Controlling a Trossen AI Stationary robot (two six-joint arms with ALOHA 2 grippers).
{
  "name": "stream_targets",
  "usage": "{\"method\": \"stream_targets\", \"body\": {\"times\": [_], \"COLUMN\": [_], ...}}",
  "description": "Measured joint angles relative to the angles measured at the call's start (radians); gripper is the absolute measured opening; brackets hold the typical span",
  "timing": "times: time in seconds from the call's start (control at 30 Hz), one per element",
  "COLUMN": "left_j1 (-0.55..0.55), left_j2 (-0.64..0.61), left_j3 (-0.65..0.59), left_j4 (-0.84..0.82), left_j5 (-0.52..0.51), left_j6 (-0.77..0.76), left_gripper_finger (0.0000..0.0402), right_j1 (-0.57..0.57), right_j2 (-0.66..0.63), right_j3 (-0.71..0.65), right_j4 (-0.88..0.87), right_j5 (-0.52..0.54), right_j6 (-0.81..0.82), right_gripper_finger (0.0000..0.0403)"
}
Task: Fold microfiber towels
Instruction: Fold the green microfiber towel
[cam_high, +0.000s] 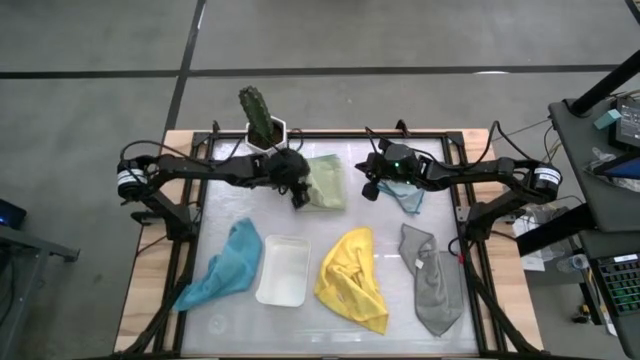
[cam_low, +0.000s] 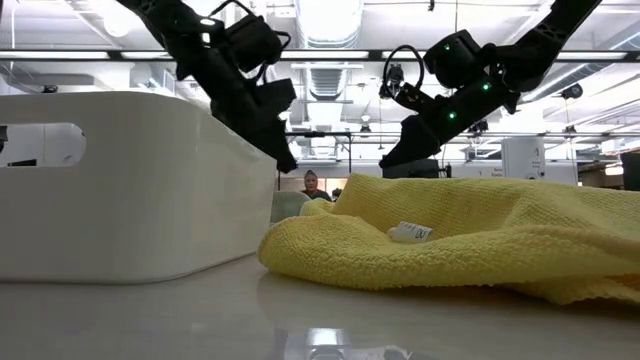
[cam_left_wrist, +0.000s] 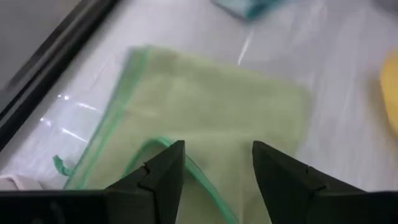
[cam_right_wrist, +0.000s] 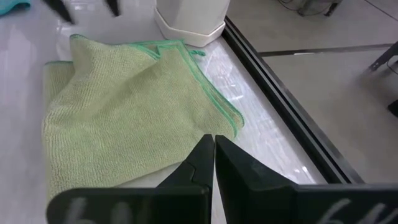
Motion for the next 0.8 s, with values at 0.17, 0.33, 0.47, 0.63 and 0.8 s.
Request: {"method": "stream_targets", "body": {"times": [0.17,0.33,0.47,0.63,0.8], "left_j1": [0.051,0.054,0.054,0.054,0.051], "left_j2": [0.007,0.034,0.053,0.059,0.087], "left_j3": [-0.003,-0.004,-0.009,-0.012,-0.013], "left_j4": [0.022,0.022,0.016,0.016,0.032], "left_j5": [0.015,0.021,0.02,0.021,0.021], "left_j6": [-0.214,-0.342,-0.376,-0.389,-0.389], "left_gripper_finger": [0.0173,0.0156,0.0134,0.0125,0.0125], "right_j1": [0.0,0.0,0.0,0.0,0.0], "right_j2": [0.0,0.0,0.0,0.0,0.0], "right_j3": [0.0,0.0,0.0,0.0,0.0], "right_j4": [-0.001,-0.002,-0.003,-0.007,-0.009], "right_j5": [0.0,0.0,0.0,0.0,0.0], "right_j6": [0.0,0.0,-0.001,-0.001,-0.007], "right_gripper_finger": [0.0009,0.0009,0.0009,0.0009,0.0009]}}
